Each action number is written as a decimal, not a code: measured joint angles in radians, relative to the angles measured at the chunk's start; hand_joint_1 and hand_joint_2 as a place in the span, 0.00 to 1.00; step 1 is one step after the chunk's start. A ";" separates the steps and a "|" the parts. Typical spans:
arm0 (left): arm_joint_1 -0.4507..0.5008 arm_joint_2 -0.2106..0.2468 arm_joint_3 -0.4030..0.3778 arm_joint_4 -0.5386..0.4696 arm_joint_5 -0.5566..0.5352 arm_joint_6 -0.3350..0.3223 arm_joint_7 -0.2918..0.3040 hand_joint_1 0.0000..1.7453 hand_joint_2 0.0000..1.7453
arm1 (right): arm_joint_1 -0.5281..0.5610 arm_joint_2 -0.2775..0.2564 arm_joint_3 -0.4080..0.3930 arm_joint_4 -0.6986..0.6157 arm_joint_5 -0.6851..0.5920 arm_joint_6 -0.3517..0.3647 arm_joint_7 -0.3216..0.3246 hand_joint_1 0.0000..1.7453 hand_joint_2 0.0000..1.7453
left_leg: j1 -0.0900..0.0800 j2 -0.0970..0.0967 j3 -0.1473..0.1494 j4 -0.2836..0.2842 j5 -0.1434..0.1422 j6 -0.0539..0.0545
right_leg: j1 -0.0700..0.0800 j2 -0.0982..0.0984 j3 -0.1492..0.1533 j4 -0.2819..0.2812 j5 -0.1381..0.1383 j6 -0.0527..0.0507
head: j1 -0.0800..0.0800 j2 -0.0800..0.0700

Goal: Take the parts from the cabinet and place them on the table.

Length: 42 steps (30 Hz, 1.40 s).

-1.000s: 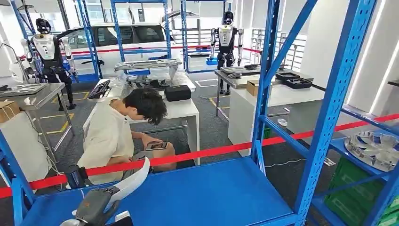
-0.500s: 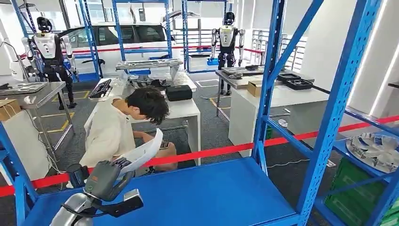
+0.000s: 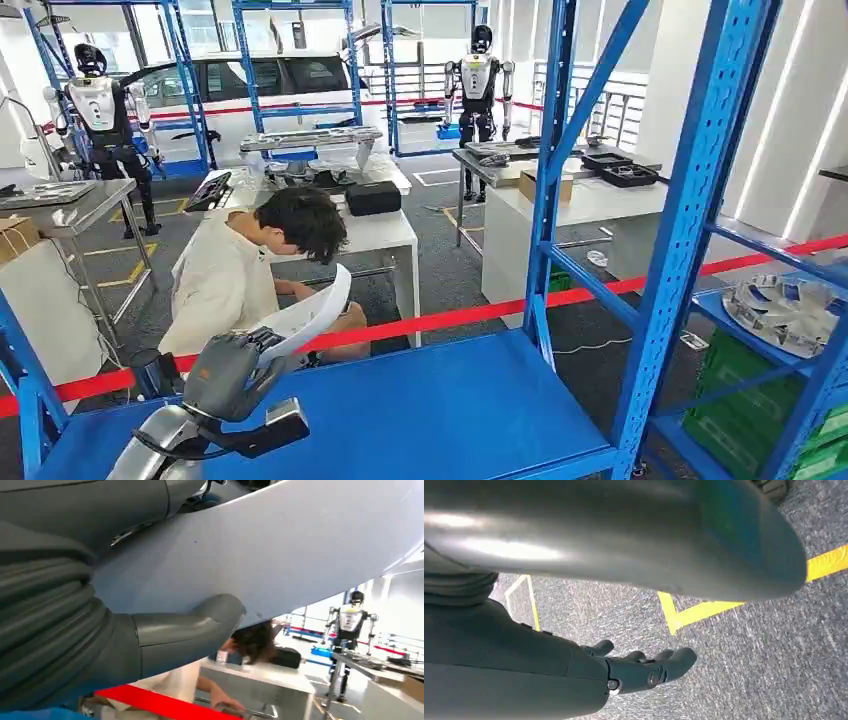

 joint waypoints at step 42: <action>-0.036 -0.009 -0.047 0.037 -0.018 -0.005 0.019 1.00 1.00 | -0.011 0.001 -0.021 0.000 0.010 0.016 -0.001 0.00 0.00 | -0.026 -0.005 0.111 0.041 -0.109 0.031 | 0.023 -0.010 -0.072 -0.020 0.083 -0.029 | -0.002 0.000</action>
